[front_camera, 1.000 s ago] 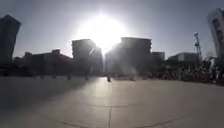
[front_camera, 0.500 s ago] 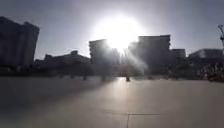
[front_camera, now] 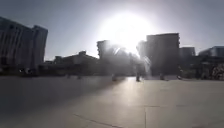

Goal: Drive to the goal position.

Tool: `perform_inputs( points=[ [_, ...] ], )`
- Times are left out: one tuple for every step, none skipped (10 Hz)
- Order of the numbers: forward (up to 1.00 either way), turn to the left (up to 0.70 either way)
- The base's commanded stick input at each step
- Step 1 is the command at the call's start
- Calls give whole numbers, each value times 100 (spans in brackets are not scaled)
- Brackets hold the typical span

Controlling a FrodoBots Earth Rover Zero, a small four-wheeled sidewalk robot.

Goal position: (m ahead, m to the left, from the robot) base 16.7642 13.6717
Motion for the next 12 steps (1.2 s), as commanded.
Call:
perform_inputs(
  points=[
    [100,4],
    [100,4],
    [100,4],
    [100,4],
    [100,4],
    [100,4],
    [100,4],
    [100,4],
    [100,4],
    [100,4],
    [100,4],
    [100,4]
  ],
)
